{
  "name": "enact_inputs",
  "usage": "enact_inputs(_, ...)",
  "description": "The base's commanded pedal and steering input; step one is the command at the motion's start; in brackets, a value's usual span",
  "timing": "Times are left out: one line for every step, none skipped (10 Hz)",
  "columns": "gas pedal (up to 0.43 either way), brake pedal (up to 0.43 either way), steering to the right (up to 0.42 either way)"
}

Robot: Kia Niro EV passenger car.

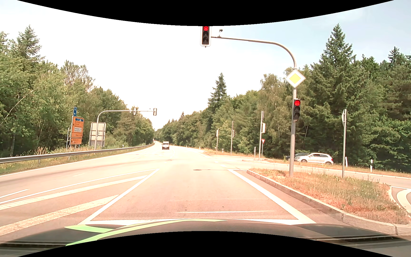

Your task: Follow the waypoints while adhering to traffic rules and regulations

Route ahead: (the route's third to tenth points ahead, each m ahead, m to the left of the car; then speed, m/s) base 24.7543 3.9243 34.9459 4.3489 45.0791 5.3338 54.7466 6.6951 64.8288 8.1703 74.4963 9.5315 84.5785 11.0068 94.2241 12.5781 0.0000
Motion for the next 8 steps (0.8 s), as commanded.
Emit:
enact_inputs(0.000,0.262,-0.015)
enact_inputs(0.000,0.262,-0.015)
enact_inputs(0.000,0.262,-0.015)
enact_inputs(0.000,0.262,-0.015)
enact_inputs(0.000,0.262,-0.015)
enact_inputs(0.000,0.262,-0.015)
enact_inputs(0.000,0.262,-0.014)
enact_inputs(0.000,0.262,-0.014)
